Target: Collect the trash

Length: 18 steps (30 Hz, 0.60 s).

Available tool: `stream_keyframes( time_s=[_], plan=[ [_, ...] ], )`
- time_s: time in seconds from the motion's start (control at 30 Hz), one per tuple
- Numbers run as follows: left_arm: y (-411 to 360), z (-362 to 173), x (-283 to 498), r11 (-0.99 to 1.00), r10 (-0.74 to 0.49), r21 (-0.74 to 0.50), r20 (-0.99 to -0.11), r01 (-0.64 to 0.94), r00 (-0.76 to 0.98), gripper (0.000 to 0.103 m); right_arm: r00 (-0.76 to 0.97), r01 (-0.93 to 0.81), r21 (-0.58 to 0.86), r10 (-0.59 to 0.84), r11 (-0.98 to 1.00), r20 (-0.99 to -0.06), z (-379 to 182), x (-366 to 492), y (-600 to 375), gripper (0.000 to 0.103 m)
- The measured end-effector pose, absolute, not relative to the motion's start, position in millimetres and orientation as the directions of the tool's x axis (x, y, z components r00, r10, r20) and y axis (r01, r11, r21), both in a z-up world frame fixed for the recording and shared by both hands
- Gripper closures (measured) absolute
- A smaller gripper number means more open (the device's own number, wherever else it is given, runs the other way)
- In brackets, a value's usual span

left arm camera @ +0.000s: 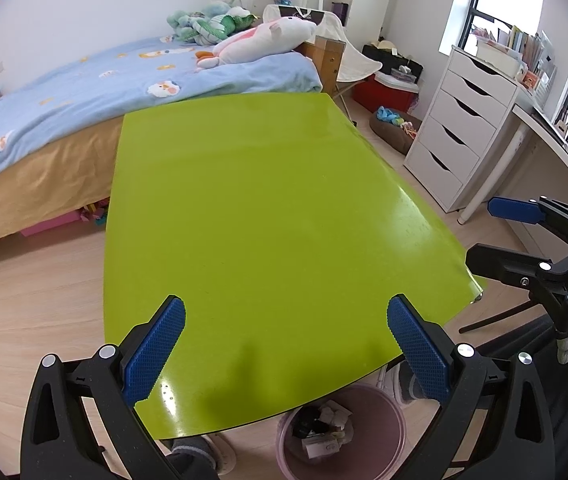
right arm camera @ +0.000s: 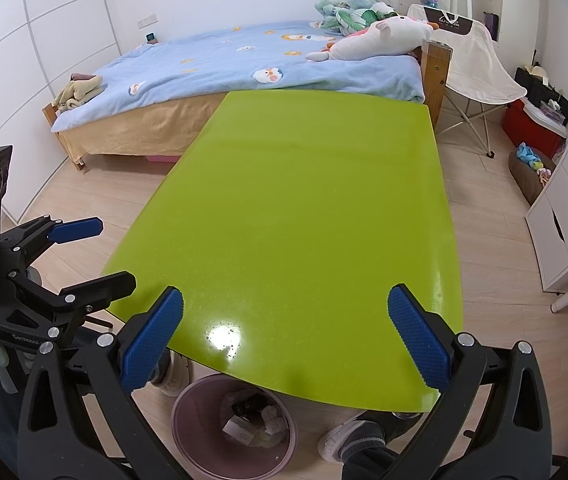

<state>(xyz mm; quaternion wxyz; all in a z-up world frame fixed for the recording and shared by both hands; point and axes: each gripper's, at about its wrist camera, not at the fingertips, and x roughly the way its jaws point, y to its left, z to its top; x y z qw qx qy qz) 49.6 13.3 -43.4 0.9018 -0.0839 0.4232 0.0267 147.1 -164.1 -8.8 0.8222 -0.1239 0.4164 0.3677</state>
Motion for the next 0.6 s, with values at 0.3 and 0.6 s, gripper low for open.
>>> stream_keyframes(
  time_s=[0.3,0.6],
  plan=[
    [8.9,-43.7,50.9,0.985,-0.03,-0.133,-0.769,-0.113,0.638,0.006,0.382,-0.708,0.103,0.502,0.698,-0.776,-9.3,146.8,-163.9,0.003],
    [5.8,-44.1,49.0,0.985,-0.017,-0.123,-0.764,-0.119,0.645,0.006,0.382,-0.707,0.104,0.502,0.699,-0.776,-10.2,146.1,-163.8,0.003]
  ],
)
